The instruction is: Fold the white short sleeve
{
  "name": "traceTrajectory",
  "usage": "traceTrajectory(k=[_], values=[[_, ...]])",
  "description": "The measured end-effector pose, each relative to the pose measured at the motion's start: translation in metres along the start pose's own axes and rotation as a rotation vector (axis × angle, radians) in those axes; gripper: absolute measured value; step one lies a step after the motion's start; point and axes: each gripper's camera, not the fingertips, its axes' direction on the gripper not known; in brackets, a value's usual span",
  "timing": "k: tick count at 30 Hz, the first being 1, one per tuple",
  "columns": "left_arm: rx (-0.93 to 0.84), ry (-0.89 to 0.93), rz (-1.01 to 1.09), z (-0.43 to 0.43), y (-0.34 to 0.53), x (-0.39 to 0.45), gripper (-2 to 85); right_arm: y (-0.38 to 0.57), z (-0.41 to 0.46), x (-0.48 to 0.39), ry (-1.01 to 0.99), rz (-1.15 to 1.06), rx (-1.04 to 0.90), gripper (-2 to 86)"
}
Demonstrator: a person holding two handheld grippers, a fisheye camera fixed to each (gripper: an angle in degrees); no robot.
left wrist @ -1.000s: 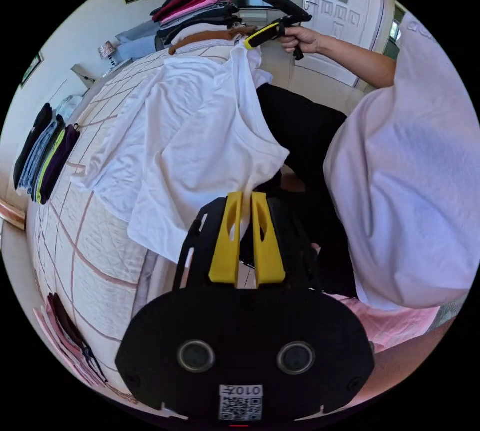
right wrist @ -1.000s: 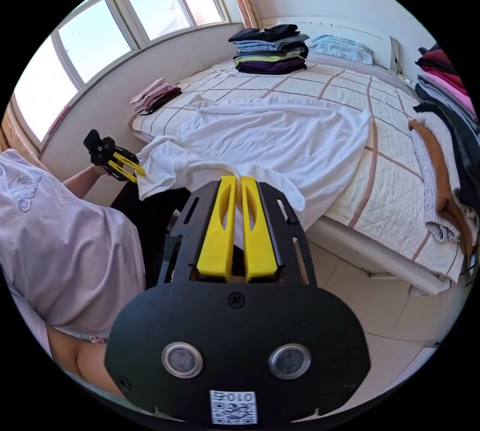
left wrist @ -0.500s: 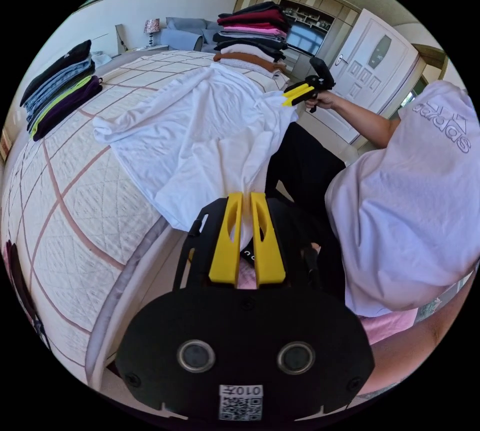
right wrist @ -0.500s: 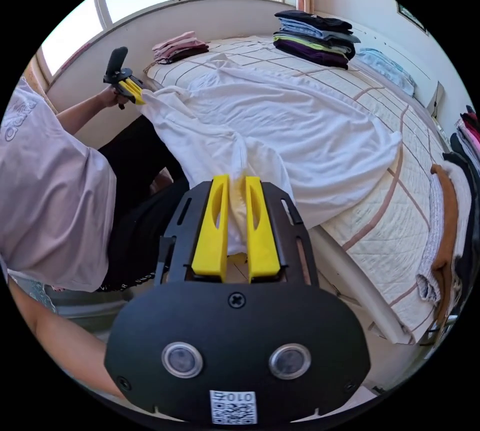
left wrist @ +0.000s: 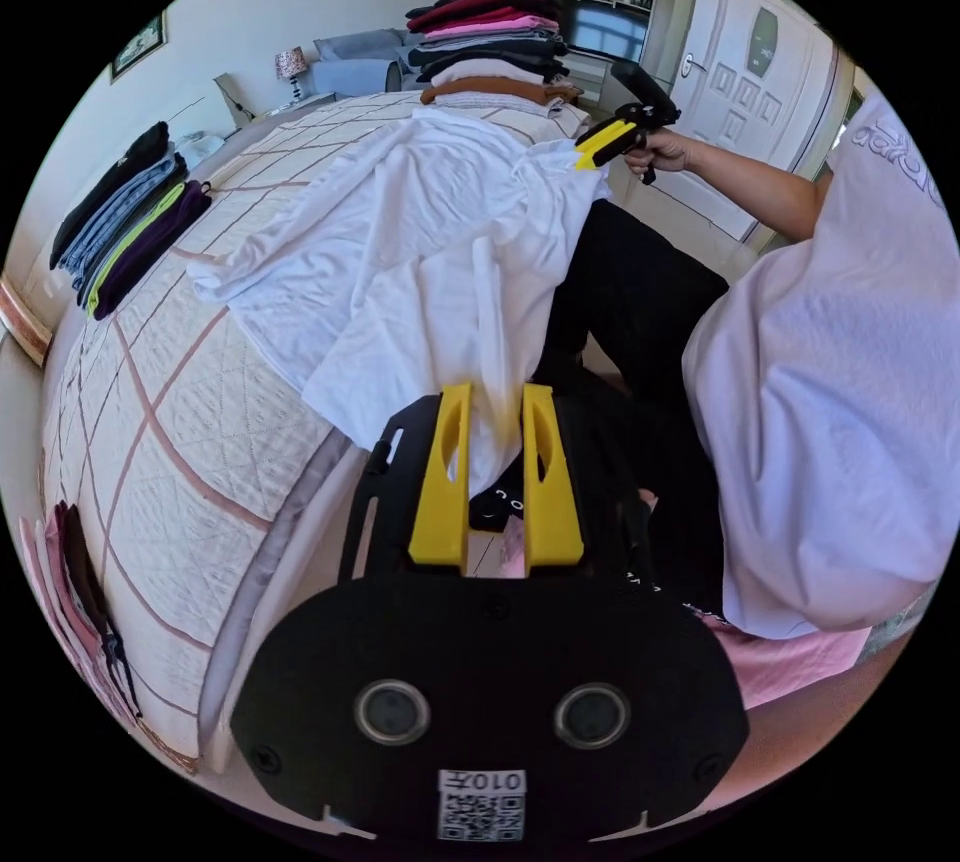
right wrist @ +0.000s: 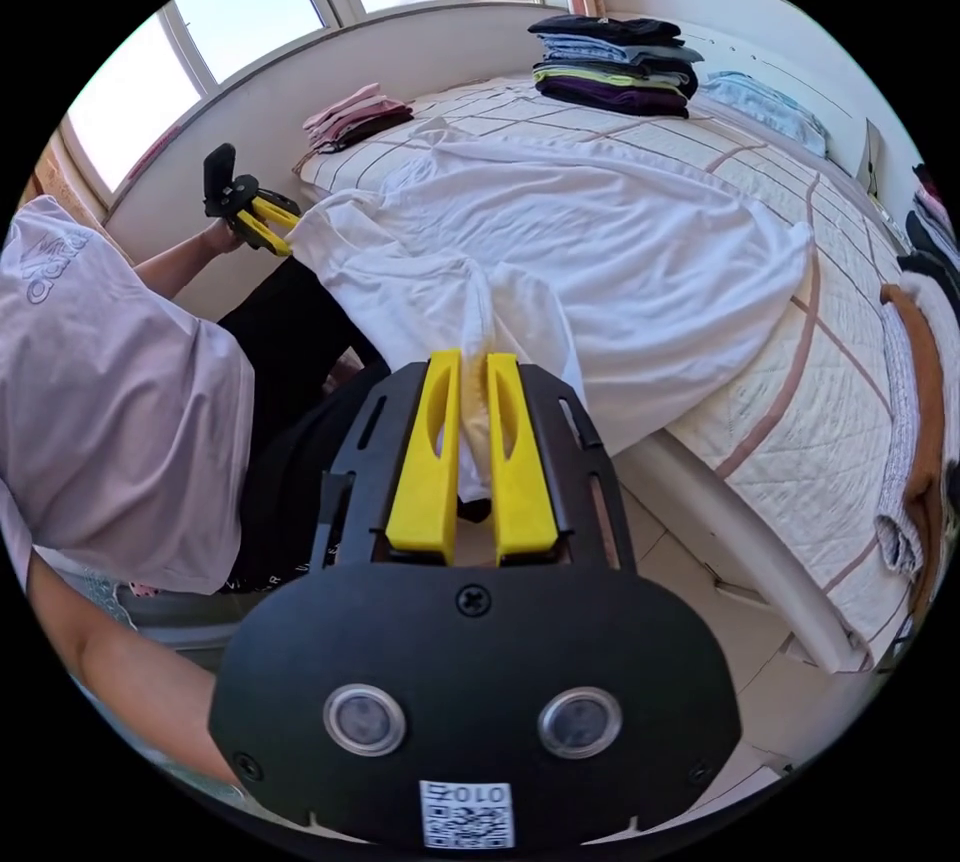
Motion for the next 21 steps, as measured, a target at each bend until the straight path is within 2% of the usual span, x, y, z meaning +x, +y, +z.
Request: traceTrajectory(k=[5,8,10,16,18,21], values=[[0.0,0.044,-0.016,-0.005,0.013,0.001,2.0,0.002,0.004,-0.021,0.001,-0.018,0.006,4.3],[-0.015,-0.023,0.02,-0.022,0.014,0.014,0.9,-0.002,-0.012,-0.047,0.055,-0.032,0.013,3.8],[-0.011,-0.091,0.033,-0.04,0.013,0.024,0.5,-0.003,-0.048,-0.078,0.131,-0.049,0.11,3.6],[0.264,-0.343,0.024,-0.161,0.016,0.065,0.0,0.0,-0.177,-0.205,0.373,-0.246,0.373,3.5],[0.392,-0.428,0.067,-0.212,0.024,0.095,-0.1,0.003,-0.207,-0.251,0.474,-0.318,0.411,3.5],[0.489,-0.556,0.152,-0.261,0.035,0.141,-0.2,0.017,-0.249,-0.321,0.616,-0.412,0.495,3.5]])
